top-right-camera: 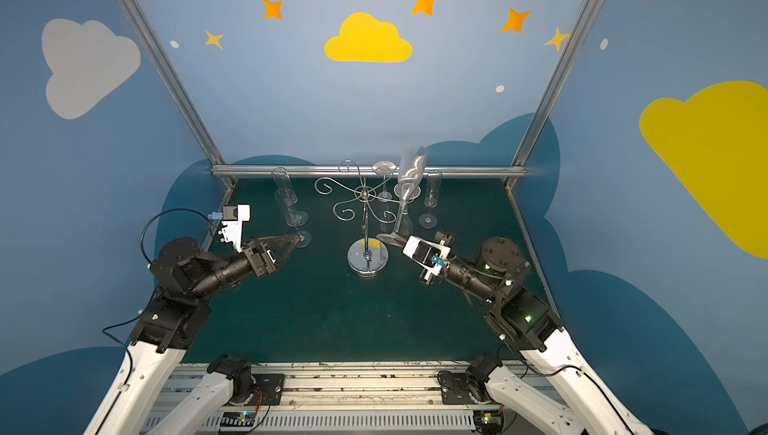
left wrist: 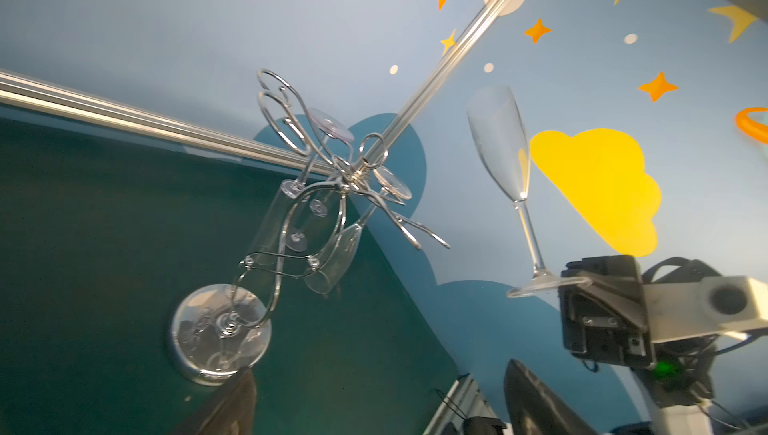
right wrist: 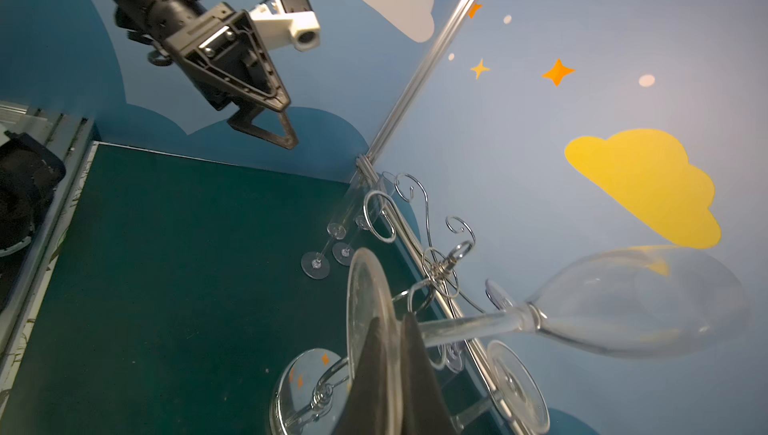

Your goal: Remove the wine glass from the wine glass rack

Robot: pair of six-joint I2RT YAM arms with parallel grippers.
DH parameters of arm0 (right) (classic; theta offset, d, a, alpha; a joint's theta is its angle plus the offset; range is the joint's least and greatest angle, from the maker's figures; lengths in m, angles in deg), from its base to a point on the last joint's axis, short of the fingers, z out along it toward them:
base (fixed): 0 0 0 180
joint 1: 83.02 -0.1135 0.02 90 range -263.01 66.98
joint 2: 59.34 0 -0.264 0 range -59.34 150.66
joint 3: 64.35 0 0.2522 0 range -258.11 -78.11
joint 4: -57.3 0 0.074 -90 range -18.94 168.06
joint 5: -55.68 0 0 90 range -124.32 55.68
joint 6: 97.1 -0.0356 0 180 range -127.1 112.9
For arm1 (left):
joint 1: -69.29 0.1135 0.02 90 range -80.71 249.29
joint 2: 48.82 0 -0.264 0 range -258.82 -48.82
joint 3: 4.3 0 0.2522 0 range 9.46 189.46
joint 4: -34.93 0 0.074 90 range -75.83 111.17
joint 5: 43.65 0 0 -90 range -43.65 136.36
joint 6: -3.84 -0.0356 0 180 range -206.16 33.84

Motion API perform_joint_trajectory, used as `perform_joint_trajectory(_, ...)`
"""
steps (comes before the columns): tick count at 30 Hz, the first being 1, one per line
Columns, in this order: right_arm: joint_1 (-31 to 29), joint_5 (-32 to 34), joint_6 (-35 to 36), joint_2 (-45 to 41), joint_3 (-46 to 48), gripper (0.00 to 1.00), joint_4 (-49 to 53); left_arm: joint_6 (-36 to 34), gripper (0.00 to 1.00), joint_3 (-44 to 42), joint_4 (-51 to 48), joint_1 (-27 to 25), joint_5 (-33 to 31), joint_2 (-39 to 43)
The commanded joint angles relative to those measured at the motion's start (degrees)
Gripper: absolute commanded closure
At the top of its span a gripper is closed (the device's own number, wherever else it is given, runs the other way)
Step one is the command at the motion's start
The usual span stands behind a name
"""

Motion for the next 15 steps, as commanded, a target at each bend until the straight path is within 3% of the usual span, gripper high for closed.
perform_joint_trajectory(1,-3.8,0.5,9.5,-0.3,0.6,1.0,-5.1,5.3,0.09,0.9,7.2,-1.5,5.7,-1.6)
perform_joint_trajectory(7,-12.7,7.1,18.0,0.2,3.3,1.0,-8.4,6.8,0.13,4.2,9.4,-6.9,11.5,-7.0)
perform_joint_trajectory(15,-21.3,12.0,21.4,2.7,3.8,1.0,-10.0,5.3,0.24,6.2,14.3,-15.6,9.4,-11.8)
